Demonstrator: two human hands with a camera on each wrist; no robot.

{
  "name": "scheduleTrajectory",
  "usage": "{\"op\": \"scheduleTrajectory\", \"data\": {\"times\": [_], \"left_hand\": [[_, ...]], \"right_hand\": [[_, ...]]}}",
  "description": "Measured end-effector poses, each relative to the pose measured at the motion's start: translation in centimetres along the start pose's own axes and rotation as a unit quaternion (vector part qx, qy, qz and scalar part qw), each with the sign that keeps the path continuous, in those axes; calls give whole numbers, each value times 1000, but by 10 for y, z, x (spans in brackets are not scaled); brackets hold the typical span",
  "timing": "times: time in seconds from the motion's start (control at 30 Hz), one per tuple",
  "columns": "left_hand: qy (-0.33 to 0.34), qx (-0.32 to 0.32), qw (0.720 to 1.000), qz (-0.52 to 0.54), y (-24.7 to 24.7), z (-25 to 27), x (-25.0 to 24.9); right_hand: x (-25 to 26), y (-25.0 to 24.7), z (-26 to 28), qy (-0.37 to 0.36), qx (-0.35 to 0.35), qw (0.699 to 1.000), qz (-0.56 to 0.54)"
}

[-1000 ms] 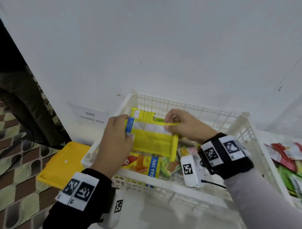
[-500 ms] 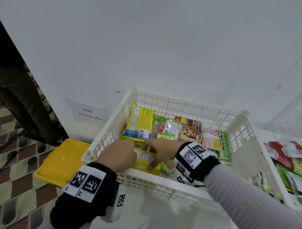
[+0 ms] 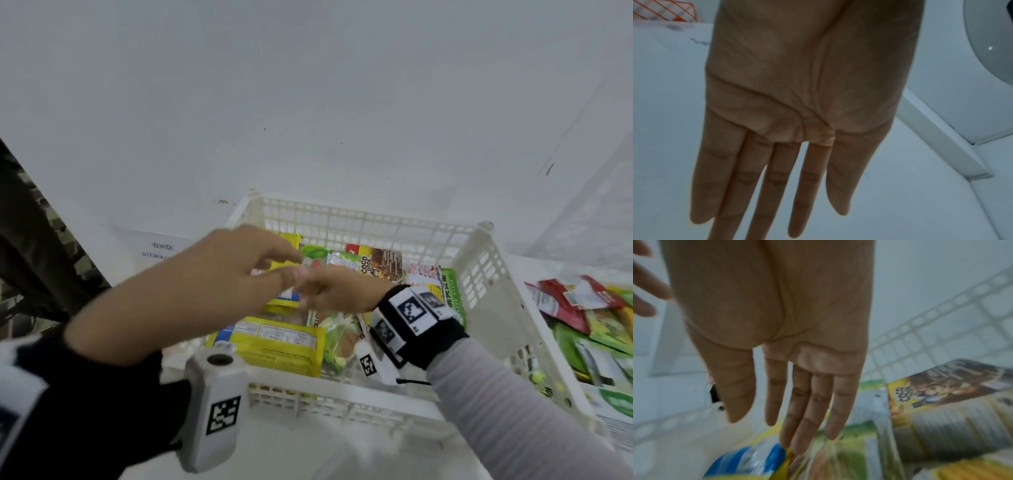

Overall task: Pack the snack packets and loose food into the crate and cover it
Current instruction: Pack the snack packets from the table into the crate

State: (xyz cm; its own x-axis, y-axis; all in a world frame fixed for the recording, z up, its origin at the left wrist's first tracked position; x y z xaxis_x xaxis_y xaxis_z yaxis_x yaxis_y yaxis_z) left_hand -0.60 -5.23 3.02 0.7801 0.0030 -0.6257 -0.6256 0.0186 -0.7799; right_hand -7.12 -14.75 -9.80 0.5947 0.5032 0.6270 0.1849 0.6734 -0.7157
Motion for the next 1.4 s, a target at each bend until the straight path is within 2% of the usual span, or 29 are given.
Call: {"op": "scheduleTrajectory", "data": {"times": [0.07,0.13,0.2,0.3,0.37,0.43,0.57,0.63,0.73,0.83,0.93,1.0,1.1,1.13,1.23,1.3,1.4], "left_hand": [[36,3,999,22,-12,-12,-20],[66,11,998,-22,-13,-36,-36],[66,23,993,-91,3,-66,-40],[20,111,970,-217,61,-111,-19],[-3,171,940,-296,101,-128,1],[-23,196,919,-343,125,-138,20],[-51,174,925,-335,138,-150,43],[-57,187,929,-315,138,-153,51],[-60,209,940,-264,132,-154,56],[-50,210,954,-207,125,-156,54],[-53,149,983,-94,107,-162,52],[-53,112,990,-64,98,-166,54],[-46,181,972,-140,121,-158,51],[-38,201,961,-186,131,-154,50],[-30,220,940,-260,146,-149,47],[-35,240,924,-295,150,-146,51],[-37,257,911,-321,151,-147,61]], "right_hand": [[-20,-38,5,26,-106,994,-26],[-50,-66,14,89,-201,976,-6],[-79,-77,21,160,-253,954,1],[-103,-65,20,209,-246,945,-46],[-105,-58,14,200,-225,952,-50],[-105,-56,10,184,-222,957,-41],[-107,-58,7,166,-231,958,-40],[-109,-59,4,167,-226,957,-66],[-111,-55,-1,169,-201,950,-170],[-113,-56,0,154,-212,915,-308],[-129,-71,10,168,-286,866,-374],[-140,-77,17,182,-327,827,-420],[-156,-86,29,194,-387,753,-496],[-160,-90,34,202,-402,743,-497],[-165,-96,41,231,-404,748,-474],[-162,-86,36,228,-372,730,-526],[-142,-61,21,218,-293,729,-579]]}}
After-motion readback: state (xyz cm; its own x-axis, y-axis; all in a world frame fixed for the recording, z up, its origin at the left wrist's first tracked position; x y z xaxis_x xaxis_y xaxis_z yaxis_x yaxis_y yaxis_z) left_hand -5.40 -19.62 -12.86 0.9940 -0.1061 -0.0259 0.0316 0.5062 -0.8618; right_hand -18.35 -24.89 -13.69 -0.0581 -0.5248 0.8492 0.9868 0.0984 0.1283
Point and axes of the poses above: each hand's wrist, its own z-axis away from the middle knuckle, its own y-axis out of the palm, x = y × z, the point moved 10 cm from there along -z, towards the middle knuckle, and after that the axes turned 3 degrees about -z, right-handed, at the moved point
